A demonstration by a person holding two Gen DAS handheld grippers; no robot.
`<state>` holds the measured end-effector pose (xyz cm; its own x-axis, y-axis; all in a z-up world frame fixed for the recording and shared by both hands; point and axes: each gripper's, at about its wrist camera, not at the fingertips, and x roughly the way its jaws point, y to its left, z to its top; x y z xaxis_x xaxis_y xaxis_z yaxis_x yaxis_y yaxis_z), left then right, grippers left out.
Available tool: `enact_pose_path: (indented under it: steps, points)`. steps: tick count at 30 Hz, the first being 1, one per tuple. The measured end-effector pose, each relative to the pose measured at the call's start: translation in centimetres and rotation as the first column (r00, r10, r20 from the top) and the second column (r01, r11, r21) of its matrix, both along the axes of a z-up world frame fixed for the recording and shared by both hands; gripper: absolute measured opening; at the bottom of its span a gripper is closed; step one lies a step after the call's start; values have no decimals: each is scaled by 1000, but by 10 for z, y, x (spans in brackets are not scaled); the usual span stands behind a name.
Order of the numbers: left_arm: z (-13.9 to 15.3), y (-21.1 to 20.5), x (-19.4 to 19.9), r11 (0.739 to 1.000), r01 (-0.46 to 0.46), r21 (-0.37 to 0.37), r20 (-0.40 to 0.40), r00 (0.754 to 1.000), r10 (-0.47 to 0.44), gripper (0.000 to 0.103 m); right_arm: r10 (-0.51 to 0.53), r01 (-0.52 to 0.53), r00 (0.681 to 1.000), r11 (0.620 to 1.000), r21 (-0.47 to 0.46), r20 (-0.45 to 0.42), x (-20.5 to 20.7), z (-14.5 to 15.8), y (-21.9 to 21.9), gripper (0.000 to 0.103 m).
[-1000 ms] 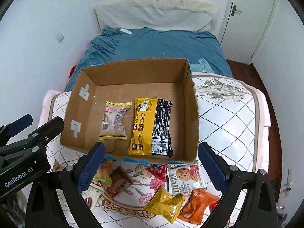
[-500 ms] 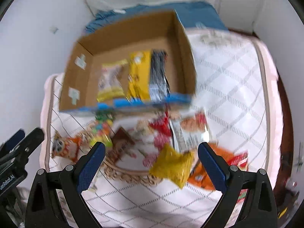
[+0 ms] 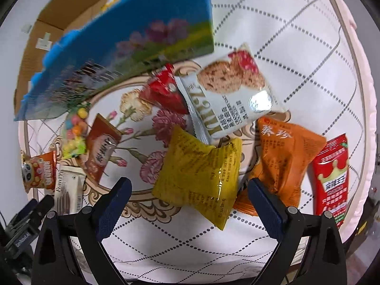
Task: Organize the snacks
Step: 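Grasp the Franzzi cookie pack with the left gripper while the right grasps the yellow packet, then lower both held packets into the box and open both grippers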
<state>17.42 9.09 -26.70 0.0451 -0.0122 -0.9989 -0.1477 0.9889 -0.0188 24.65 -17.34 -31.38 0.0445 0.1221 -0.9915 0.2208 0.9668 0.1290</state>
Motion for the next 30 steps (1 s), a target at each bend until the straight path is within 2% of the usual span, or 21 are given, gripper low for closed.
enact_pose_path:
  steps: [3, 7, 12, 14, 15, 16, 18, 20, 23, 30]
  points:
    - [-16, -13, 9, 999, 41, -17, -42, 998, -42, 103, -11, 11, 1000, 1000, -6, -26, 1, -12, 0, 100]
    - [-29, -32, 19, 991, 121, 60, -57, 991, -117, 103, -20, 20, 998, 1000, -8, -56, 1, -27, 1, 100]
    - [-38, -40, 26, 986, 148, 80, -69, 987, -142, 101, -29, 28, 998, 999, -23, -58, 1, -36, 4, 99]
    - [-38, -43, 26, 983, 159, 96, -59, 986, -153, 83, -16, 13, 999, 998, -56, -40, 0, -36, 6, 93]
    - [-38, -44, 26, 980, 168, 107, -59, 985, -163, 67, -5, 2, 999, 997, -74, -36, 0, -36, 9, 86]
    - [-40, -44, 27, 981, 172, 94, -67, 984, -166, 57, 9, -12, 999, 996, -89, -31, 0, -37, 11, 82]
    - [-42, -41, 32, 981, 173, 93, -69, 984, -167, 57, 24, -25, 1000, 996, -91, -11, -2, -37, 13, 73]
    - [-40, -42, 30, 980, 175, 97, -61, 984, -169, 56, 34, -34, 999, 995, -91, 0, -6, -36, 12, 70]
    - [-36, -41, 19, 982, 163, 92, -43, 986, -159, 56, 39, -37, 999, 996, -82, 23, -17, -26, 9, 60]
    - [-3, -40, -17, 990, 132, 46, 21, 991, -133, 56, 39, -38, 997, 999, -17, 60, -46, -7, 6, 58]
